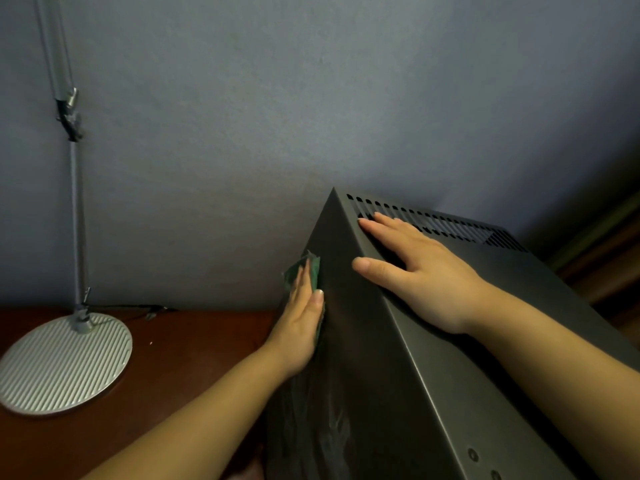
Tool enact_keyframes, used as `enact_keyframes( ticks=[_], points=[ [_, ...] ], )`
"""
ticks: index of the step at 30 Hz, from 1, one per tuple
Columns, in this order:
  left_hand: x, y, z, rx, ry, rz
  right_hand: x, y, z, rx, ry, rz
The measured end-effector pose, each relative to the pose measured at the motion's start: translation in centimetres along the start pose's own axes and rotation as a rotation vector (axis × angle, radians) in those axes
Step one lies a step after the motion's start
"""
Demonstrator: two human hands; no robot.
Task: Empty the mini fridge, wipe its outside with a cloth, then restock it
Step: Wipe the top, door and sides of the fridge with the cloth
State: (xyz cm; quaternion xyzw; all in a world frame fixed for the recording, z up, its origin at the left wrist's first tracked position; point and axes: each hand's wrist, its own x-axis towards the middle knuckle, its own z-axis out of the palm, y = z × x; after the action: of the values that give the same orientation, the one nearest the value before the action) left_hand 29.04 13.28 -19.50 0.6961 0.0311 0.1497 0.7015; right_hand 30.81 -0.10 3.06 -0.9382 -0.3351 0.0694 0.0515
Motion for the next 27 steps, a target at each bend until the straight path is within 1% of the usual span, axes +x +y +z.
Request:
enact_keyframes(
  ticks=[3, 5, 8, 11, 15, 19, 24, 27],
  points=[
    [-1.4, 2.1, 0.5, 0.008, -0.044, 0.049, 0.2, 0.1, 0.1, -0.003, 0.003, -0.002],
    [-0.8, 3.6, 0.3, 0.040, -0.054, 0.089, 0.2, 0.2, 0.2, 0.005, 0.006, -0.003],
    [1.9, 5.9, -0.5, 0.085, -0.034, 0.146, 0.1, 0.1, 0.2, 0.018, 0.018, -0.008],
    [5.2, 7.6, -1.4, 0.106, -0.013, 0.160, 0.1, 0.0, 0.3, 0.014, 0.021, -0.005],
    [6.6, 6.5, -1.8, 0.059, 0.001, 0.149, 0.1, 0.1, 0.2, 0.003, 0.024, -0.005],
    [4.9, 5.2, -1.4, 0.132, 0.010, 0.143, 0.2, 0.1, 0.2, 0.006, 0.025, -0.008],
    [5.9, 7.6, -1.8, 0.150, -0.027, 0.279, -0.1, 0.0, 0.2, 0.017, 0.053, 0.013],
    [8.1, 9.0, -2.4, 0.149, -0.021, 0.304, -0.1, 0.1, 0.2, 0.016, 0.060, 0.018]
  ],
)
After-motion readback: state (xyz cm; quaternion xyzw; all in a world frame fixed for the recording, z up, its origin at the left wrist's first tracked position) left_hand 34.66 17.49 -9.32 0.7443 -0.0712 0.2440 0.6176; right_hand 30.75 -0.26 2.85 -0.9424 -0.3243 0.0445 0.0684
